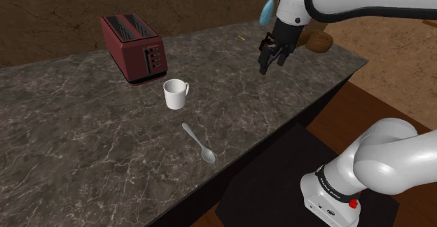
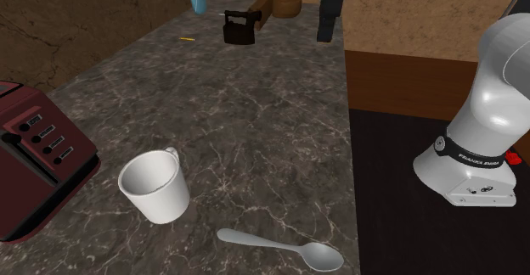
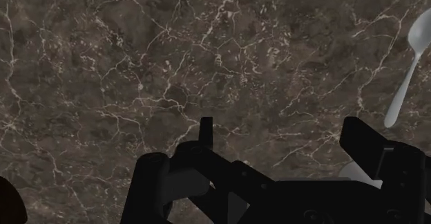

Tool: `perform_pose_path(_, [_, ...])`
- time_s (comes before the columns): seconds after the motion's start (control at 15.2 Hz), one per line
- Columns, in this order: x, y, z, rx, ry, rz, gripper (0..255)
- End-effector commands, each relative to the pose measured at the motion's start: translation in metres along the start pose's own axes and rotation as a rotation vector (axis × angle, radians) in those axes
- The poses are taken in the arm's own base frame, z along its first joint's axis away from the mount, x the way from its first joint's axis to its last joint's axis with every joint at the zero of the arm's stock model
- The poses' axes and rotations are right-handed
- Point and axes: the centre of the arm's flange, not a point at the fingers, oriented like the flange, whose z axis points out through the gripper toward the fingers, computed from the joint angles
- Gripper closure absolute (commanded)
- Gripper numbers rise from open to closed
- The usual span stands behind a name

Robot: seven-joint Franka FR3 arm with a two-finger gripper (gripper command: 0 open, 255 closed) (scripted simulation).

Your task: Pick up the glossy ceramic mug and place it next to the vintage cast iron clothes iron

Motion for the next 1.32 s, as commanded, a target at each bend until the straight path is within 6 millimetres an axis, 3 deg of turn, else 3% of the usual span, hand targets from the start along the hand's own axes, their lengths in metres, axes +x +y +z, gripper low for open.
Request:
perform_pose_path(0.0, [0.018, -0.018, 0.008, 0.0, -0.003, -0.008, 0])
perform_pose_path(1.25, [0.175, -0.198, 0.093, -0.002, -0.03, -0.079, 0])
